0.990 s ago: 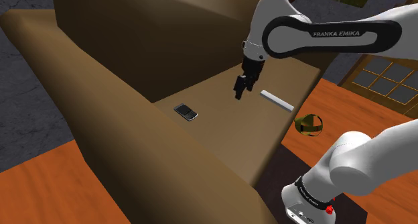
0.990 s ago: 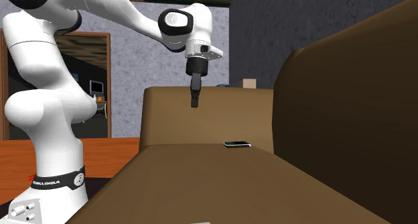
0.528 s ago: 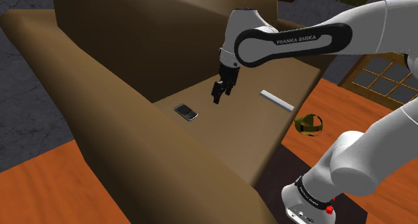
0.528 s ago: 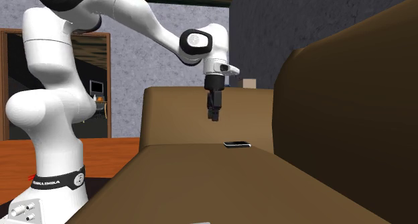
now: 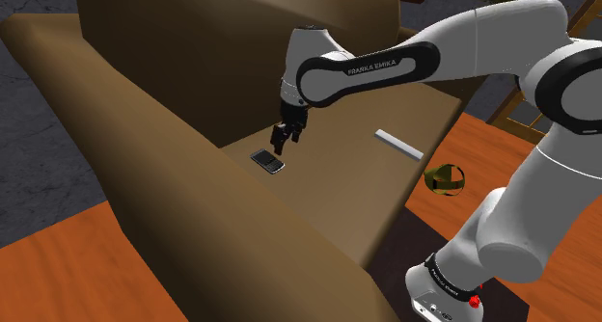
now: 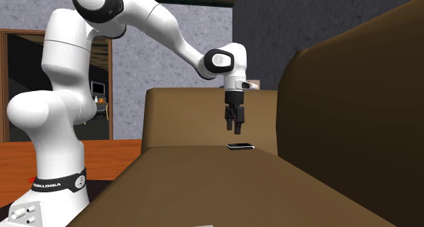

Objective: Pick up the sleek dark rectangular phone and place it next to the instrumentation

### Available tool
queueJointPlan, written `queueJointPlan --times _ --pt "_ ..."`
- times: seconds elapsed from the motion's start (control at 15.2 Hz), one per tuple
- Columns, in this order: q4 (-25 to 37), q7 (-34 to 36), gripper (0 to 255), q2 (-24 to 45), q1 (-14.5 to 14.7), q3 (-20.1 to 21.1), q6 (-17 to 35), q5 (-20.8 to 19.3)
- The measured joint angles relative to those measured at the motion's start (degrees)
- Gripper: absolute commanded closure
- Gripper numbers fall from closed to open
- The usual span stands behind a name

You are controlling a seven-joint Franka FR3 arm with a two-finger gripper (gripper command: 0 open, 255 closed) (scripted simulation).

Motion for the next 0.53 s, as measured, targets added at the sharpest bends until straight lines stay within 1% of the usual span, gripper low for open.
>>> queueJointPlan --times 0.26,0.4,0.53 --pt "7.3 0.3 0 7.9 1.3 0.8 1.2 -0.8" --pt "8.5 0.5 0 9.8 1.7 0.9 2.1 -1.1" --pt "8.1 0.4 0 10.8 1.7 0.8 3.4 -1.3"
